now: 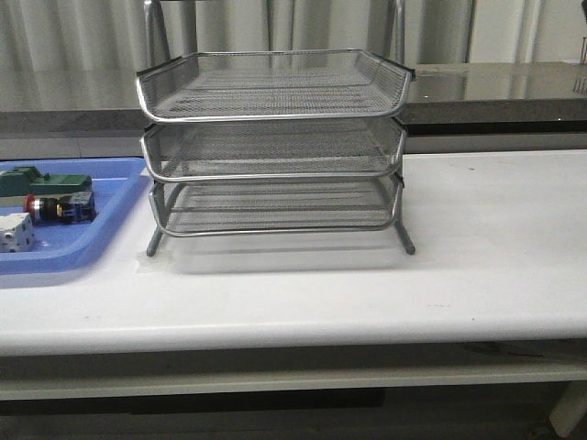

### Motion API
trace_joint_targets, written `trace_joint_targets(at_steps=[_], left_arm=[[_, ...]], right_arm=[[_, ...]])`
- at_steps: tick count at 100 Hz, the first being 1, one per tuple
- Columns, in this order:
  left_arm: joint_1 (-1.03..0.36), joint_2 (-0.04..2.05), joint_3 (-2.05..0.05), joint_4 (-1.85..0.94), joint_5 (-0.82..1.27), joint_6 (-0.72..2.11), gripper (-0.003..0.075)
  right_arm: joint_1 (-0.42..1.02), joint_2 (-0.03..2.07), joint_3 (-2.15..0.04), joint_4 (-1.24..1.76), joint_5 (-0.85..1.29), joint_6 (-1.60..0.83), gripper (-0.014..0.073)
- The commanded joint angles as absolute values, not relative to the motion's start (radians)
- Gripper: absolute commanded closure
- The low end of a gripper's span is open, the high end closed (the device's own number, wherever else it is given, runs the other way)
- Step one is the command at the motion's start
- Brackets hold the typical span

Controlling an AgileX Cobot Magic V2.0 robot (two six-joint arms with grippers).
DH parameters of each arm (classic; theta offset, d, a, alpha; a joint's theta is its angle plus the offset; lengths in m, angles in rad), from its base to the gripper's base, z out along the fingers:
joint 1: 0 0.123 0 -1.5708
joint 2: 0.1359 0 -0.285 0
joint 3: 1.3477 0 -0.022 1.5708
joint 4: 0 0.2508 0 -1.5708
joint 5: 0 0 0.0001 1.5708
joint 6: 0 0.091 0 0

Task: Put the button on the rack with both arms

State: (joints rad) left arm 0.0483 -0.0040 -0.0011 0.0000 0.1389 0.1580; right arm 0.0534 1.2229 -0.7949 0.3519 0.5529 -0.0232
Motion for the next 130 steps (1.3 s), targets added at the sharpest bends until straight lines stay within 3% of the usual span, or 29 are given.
trace_joint_targets(at_steps=[1,15,22,48,77,130], left_arm=[[0.042,-0.035,0.053,0.000,0.061,0.158,0.0741],[0.042,-0.035,0.053,0.000,0.061,0.158,0.0741],[0.042,-0.035,0.053,0.000,0.061,0.158,0.0741],[0.042,-0.035,0.053,0.000,0.061,0.158,0.0741],[0.042,-0.035,0.053,0.000,0.061,0.158,0.0741],[0.042,-0.035,0.053,0.000,0.061,0.158,0.0741]], right_arm=[[0.047,1.251,-0.828,0.418,0.516,-0.033,0.0530],[0.047,1.316,-0.828,0.568,0.469,-0.064,0.0292],[0.047,1.338,-0.828,0.670,0.426,-0.095,0.0228],[0.047,1.424,-0.832,1.222,0.387,-0.351,0.0237],[0.055,1.585,-0.832,1.932,0.554,-0.856,0.0237],[0.112,1.756,-0.909,1.937,0.730,-0.905,0.0237]])
